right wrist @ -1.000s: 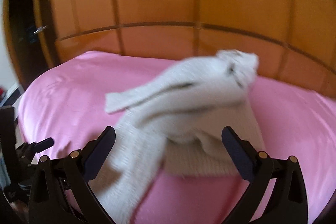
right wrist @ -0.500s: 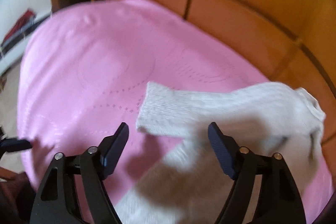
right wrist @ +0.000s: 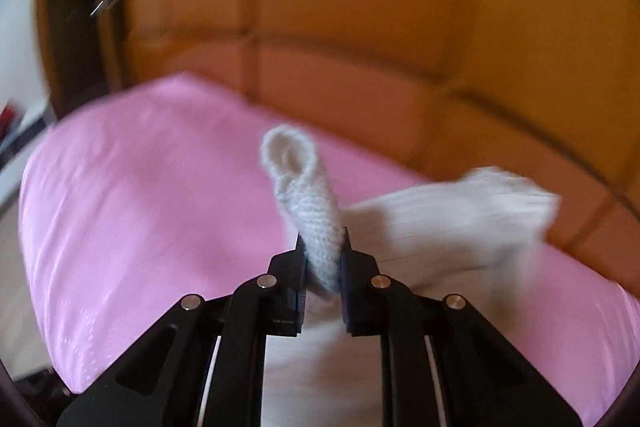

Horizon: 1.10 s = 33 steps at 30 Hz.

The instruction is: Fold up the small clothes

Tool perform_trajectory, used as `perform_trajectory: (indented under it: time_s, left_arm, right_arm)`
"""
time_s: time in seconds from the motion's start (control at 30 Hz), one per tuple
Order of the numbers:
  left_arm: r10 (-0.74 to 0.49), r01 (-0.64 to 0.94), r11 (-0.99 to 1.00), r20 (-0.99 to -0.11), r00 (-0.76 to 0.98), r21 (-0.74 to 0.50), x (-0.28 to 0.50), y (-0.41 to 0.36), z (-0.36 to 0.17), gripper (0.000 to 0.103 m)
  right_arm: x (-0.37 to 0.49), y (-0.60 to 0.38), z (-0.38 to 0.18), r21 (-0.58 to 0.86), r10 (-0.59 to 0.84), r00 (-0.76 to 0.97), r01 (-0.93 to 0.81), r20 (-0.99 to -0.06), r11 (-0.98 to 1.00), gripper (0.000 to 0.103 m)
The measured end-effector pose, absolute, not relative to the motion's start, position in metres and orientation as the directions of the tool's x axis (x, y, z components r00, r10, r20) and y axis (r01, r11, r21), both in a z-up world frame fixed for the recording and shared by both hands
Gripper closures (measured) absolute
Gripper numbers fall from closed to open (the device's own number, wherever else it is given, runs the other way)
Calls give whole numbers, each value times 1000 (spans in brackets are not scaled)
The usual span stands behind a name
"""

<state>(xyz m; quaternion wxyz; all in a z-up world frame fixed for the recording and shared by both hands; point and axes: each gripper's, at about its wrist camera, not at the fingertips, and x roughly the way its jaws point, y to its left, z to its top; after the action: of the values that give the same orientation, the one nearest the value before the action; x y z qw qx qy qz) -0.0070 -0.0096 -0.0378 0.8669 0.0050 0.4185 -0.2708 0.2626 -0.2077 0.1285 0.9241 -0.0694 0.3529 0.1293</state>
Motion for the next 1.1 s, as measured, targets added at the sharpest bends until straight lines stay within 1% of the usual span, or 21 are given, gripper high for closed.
perform_trajectory:
  time_s: [0.03,0.1,0.13,0.2,0.27,0.37,0.4,0.43,0.5,0.53,0.6,0.7,0.73,0.77,0.83,0.9,0.93,0.97,1.0,1.07,1.1]
  left_arm:
    - [-464,488,847,-742,483,-211,-7,-16,-42,22]
    - [-450,495,846,-765,461,-199,-4,-23,-48,25]
    - [-432,495,851,-772,467,-176,-3,-27,-51,26]
    - [-407,500,855,-778,479,-140,-2,-32,-55,32]
    - [-393,513,852,-777,492,-106,-1,-39,-54,47]
    - [-382,528,846,-779,498,-78,-2,-39,-51,78]
    - [-385,534,842,-780,494,-78,-2,-39,-51,86]
    - [-390,536,840,-780,488,-84,0,-38,-49,91]
    - [-401,538,837,-780,481,-98,7,-36,-45,93]
    - [-409,531,840,-773,485,-111,11,-33,-41,93]
    - [-424,508,850,-757,497,-143,22,-22,-32,94]
    - [-409,403,894,-723,557,-196,49,15,-11,94]
    - [-396,346,911,-707,586,-223,63,36,-3,94]
    - [-383,295,922,-695,609,-251,77,55,4,94]
    - [-337,183,939,-668,663,-292,108,95,19,95]
    - [-240,60,956,-650,721,-287,142,131,36,95]
    - [-207,9,955,-644,736,-297,156,142,41,95]
    - [-179,-54,943,-639,748,-327,173,160,48,95]
    - [-164,-94,931,-632,757,-354,183,173,52,95]
    - [-87,-188,909,-611,787,-372,198,192,62,94]
    - [-59,-213,903,-598,799,-373,202,197,66,94]
  right_arm:
    - [262,-241,142,-33,141,749,-212,-647,977,90]
    - [262,-296,159,-37,40,784,-80,-619,996,90]
    - [261,-328,165,-60,-42,794,7,-606,998,90]
    - [263,-387,169,-78,-170,778,154,-605,985,90]
    - [259,-452,167,-117,-317,729,313,-607,943,90]
    - [254,-527,159,-148,-457,636,477,-622,866,90]
    - [252,-548,155,-168,-504,601,526,-620,834,90]
    - [247,-572,149,-185,-549,555,578,-625,795,90]
    - [241,-603,138,-197,-593,491,640,-638,743,90]
    - [237,-620,129,-227,-630,440,675,-640,702,90]
    - [231,-640,114,-248,-651,375,709,-660,660,90]
    - [223,-662,92,-279,-668,302,736,-680,617,90]
    - [220,-666,84,-270,-656,291,741,-697,615,87]
    - [216,-665,79,-264,-648,284,744,-707,614,75]
    - [207,-675,74,-237,-631,291,751,-719,616,63]
    - [197,-674,73,-192,-593,323,742,-737,643,59]
    - [194,-665,75,-170,-572,350,726,-742,666,54]
    - [190,-652,78,-133,-539,390,706,-747,695,50]
    - [188,-639,79,-95,-501,423,685,-754,722,49]
    - [187,-607,86,35,-347,519,591,-781,806,47]
    - [188,-581,87,112,-239,564,517,-791,849,46]
